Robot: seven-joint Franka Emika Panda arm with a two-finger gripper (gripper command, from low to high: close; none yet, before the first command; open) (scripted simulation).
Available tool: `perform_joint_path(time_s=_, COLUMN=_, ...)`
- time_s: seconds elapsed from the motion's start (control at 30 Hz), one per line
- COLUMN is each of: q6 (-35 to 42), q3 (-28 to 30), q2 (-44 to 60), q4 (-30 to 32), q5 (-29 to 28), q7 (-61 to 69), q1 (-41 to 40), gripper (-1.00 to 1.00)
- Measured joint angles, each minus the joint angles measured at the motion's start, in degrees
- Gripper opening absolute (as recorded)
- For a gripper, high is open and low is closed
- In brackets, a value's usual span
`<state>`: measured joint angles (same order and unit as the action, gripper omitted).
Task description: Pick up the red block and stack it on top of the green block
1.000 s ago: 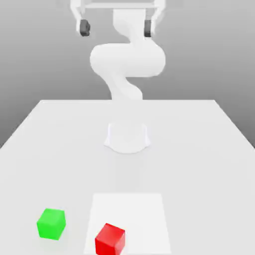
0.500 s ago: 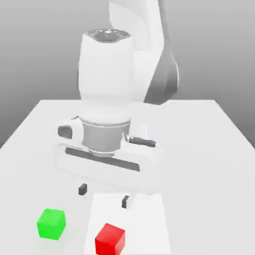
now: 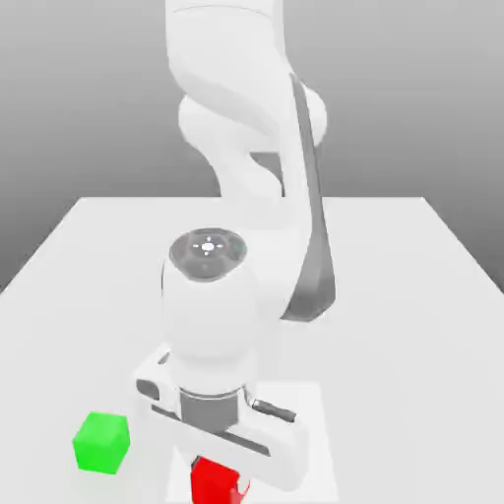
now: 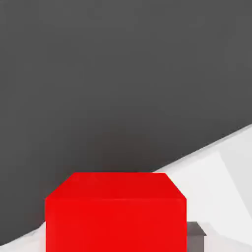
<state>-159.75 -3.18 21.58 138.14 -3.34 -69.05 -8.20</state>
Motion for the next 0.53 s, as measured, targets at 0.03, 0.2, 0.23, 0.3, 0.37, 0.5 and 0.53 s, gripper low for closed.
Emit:
perform_joint_path(time_s=0.03, q6=1.5, q3=-0.2, q2=-1.7, q4=0.3, q5=0.3, q7=0.2, q1=-0.2, gripper=-1.00)
perform_joint_path(time_s=0.2, q6=8.0, q3=3.1, q2=-11.0, q4=3.1, q5=2.4, q7=-2.0, q1=-3.6, gripper=-1.00)
perform_joint_path(time_s=0.23, q6=8.7, q3=4.8, q2=-12.5, q4=3.9, q5=3.0, q7=-3.3, q1=-5.1, gripper=-1.00)
perform_joint_path(time_s=0.3, q6=9.2, q3=8.0, q2=-14.7, q4=5.5, q5=4.2, q7=-5.8, q1=-8.1, gripper=-1.00)
perform_joint_path(time_s=0.37, q6=6.6, q3=8.8, q2=-12.5, q4=5.9, q5=5.3, q7=-6.2, q1=-9.4, gripper=-1.00)
perform_joint_path(time_s=0.5, q6=1.6, q3=8.3, q2=-7.3, q4=5.8, q5=6.7, q7=-5.5, q1=-10.3, gripper=1.00)
perform_joint_path(time_s=0.53, q6=1.6, q3=8.3, q2=-7.3, q4=5.8, q5=6.7, q7=-5.5, q1=-10.3, gripper=1.00)
